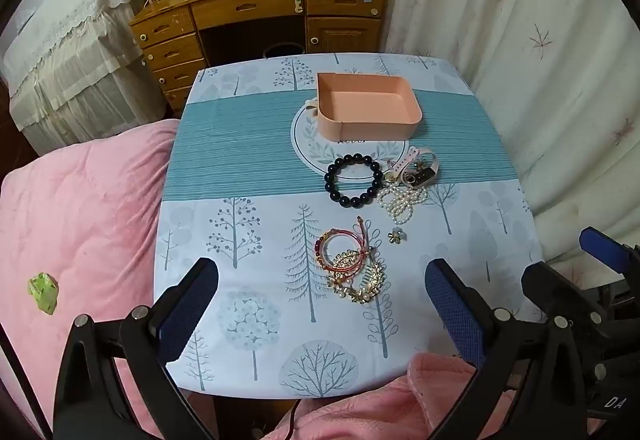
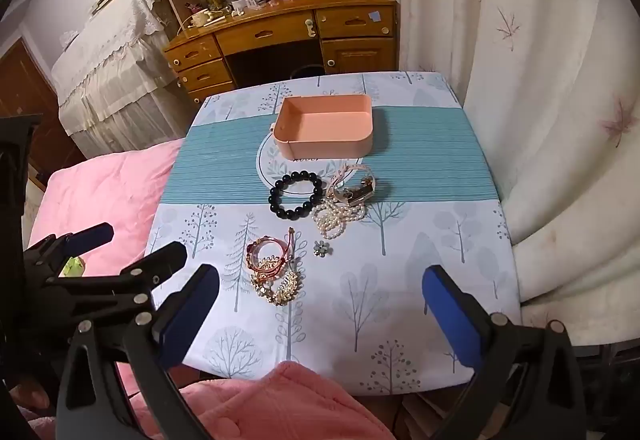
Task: Organize jewelry
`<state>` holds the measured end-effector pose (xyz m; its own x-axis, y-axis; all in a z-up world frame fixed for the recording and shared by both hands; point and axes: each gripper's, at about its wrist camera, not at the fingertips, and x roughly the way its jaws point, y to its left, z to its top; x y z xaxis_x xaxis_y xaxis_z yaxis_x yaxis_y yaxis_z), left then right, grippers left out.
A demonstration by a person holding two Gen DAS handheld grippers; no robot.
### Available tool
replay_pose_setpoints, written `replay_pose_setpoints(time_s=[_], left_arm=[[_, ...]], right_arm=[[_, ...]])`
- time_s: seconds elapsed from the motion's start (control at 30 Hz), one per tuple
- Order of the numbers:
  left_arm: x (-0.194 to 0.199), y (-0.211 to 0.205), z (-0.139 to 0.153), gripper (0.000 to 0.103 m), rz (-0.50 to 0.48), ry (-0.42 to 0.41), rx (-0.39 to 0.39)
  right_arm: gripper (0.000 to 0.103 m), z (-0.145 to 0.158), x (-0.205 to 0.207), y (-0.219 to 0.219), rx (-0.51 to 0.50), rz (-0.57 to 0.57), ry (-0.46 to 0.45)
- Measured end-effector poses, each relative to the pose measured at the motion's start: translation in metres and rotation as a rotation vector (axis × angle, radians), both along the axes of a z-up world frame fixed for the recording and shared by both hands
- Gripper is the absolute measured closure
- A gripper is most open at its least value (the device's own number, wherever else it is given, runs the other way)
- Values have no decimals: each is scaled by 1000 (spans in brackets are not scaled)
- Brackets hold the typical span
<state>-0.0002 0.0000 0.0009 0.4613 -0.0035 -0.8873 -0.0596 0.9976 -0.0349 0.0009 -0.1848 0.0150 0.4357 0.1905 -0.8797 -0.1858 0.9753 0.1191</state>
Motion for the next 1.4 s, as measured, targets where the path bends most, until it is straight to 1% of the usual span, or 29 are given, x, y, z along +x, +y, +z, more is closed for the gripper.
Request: replay_pose_setpoints(time_s=[0.13, 0.2, 0.27, 0.3, 0.43, 0.5, 0.6, 1.4], left_arm=[[-3, 4, 1, 1, 10, -12, 21], [0, 2, 0, 1, 11, 17, 47], [7, 3, 1, 1, 7, 37, 40], [5, 6, 0, 1, 4, 26, 33], [7, 0, 3, 1, 7, 8, 53], [8, 0, 3, 1, 11, 3, 45], [9, 3, 3, 1, 16, -6, 11], [5, 1, 8, 1, 19, -26, 22]], right_arm=[[1, 1, 1, 1, 9, 1, -9], [1, 1, 2, 1, 11, 1, -10], [1, 1, 3, 2, 11, 2, -8], [1, 1, 3, 2, 11, 1, -8], [1, 5, 4, 4, 7, 0, -7], [1, 5, 2, 6, 2, -1, -6], [1, 1, 7, 4, 0, 1, -8], [1, 0, 4, 6, 7, 8, -8]])
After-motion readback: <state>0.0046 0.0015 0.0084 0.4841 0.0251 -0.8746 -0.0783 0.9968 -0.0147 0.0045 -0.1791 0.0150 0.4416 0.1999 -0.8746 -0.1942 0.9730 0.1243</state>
